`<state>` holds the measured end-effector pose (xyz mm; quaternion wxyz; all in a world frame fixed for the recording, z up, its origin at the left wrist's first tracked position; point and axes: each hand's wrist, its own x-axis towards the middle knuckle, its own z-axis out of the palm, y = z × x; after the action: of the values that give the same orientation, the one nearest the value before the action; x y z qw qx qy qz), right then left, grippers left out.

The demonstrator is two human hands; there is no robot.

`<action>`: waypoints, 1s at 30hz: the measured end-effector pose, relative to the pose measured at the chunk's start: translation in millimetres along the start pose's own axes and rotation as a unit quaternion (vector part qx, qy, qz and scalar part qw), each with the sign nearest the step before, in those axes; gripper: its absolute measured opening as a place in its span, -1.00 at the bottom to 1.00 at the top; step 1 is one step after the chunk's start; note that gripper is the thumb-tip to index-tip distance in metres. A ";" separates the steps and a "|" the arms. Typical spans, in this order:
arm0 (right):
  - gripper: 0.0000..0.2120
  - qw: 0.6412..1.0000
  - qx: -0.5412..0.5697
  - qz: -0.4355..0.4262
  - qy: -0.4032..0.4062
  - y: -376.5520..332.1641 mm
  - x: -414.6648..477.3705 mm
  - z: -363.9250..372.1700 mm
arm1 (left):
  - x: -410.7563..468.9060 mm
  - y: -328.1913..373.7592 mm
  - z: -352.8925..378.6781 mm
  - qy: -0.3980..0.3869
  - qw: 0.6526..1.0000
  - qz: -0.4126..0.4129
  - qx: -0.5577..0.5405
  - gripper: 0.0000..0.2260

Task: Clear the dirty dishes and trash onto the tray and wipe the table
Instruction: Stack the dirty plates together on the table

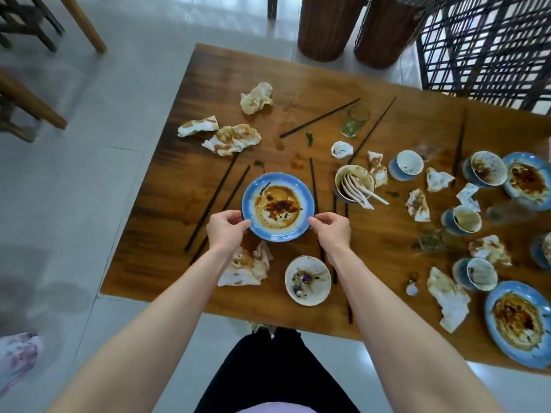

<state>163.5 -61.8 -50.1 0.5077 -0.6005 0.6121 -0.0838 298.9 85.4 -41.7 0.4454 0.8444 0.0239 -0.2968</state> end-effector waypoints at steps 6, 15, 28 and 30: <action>-0.86 1.000 -0.022 -0.002 0.011 1.9 3.2 1.2 | 3.7 -3.0 2.2 -0.012 1.000 0.004 0.014 -0.67; -0.88 1.000 -0.004 -0.006 0.010 3.5 3.7 1.3 | 6.6 -4.8 -0.3 -0.016 0.999 0.023 0.026 -0.68; -0.58 0.997 0.071 0.030 0.002 -1.9 10.7 13.0 | 21.1 5.5 5.4 -0.058 0.996 -0.015 -0.060 -0.59; -0.60 0.996 0.078 0.031 0.008 -1.4 9.5 13.6 | 21.8 5.2 4.2 -0.063 0.996 -0.010 -0.060 -0.60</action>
<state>176.5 -63.1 -60.5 0.5501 -0.5391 0.6263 -0.1202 316.3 74.1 -51.0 0.4925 0.7958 0.0222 -0.3516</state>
